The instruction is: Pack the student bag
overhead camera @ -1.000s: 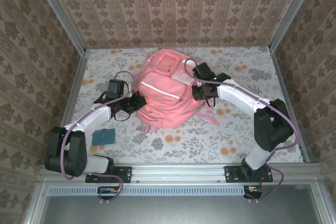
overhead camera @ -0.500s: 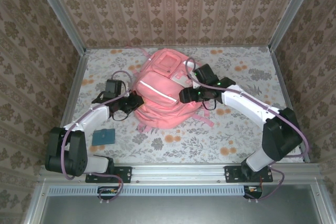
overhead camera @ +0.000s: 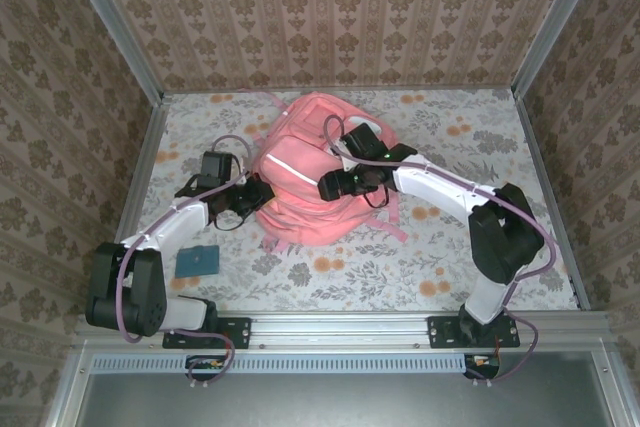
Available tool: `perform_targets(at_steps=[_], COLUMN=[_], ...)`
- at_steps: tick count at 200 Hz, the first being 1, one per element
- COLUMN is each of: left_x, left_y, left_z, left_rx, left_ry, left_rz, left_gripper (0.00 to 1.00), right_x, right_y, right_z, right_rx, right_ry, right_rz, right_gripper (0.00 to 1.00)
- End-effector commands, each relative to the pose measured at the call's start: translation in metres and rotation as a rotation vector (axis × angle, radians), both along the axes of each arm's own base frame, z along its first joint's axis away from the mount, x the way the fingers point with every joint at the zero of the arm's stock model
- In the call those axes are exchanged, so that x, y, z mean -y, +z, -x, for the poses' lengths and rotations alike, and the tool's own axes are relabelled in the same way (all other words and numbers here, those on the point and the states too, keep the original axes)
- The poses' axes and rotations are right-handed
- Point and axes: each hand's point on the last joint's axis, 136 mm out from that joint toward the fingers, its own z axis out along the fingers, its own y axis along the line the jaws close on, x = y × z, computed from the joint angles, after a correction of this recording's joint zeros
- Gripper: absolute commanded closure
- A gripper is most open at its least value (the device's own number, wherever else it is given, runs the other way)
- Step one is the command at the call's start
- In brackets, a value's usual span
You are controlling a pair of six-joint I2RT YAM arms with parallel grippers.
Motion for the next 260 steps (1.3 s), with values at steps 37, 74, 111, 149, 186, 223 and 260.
perform_targets(at_steps=[37, 74, 111, 149, 186, 223, 260], left_x=[0.01, 0.011, 0.011, 0.012, 0.013, 0.015, 0.016], left_y=[0.021, 0.02, 0.02, 0.022, 0.024, 0.025, 0.026], left_z=[-0.003, -0.004, -0.004, -0.005, -0.005, -0.005, -0.005], left_rx=[0.055, 0.053, 0.052, 0.054, 0.055, 0.058, 0.058], left_ry=[-0.019, -0.004, -0.002, -0.002, -0.004, -0.009, -0.013], left_rz=[0.056, 0.066, 0.065, 0.07, 0.072, 0.071, 0.073], left_gripper=[1.0, 1.0, 1.0, 1.0, 1.0, 1.0, 1.0], right_x=[-0.015, -0.02, -0.01, -0.009, -0.011, -0.008, -0.006], right_y=[-0.001, 0.009, -0.004, -0.006, -0.008, -0.014, -0.011], right_z=[0.007, 0.041, 0.06, 0.058, 0.053, 0.051, 0.052], right_rx=[-0.051, -0.073, -0.094, -0.051, -0.013, -0.003, 0.009], right_ry=[0.067, 0.1, 0.12, 0.145, 0.167, 0.161, 0.136], right_rz=[-0.037, -0.073, -0.016, 0.043, 0.108, 0.164, 0.187], right_gripper=[0.15, 0.18, 0.3, 0.51, 0.59, 0.71, 0.92])
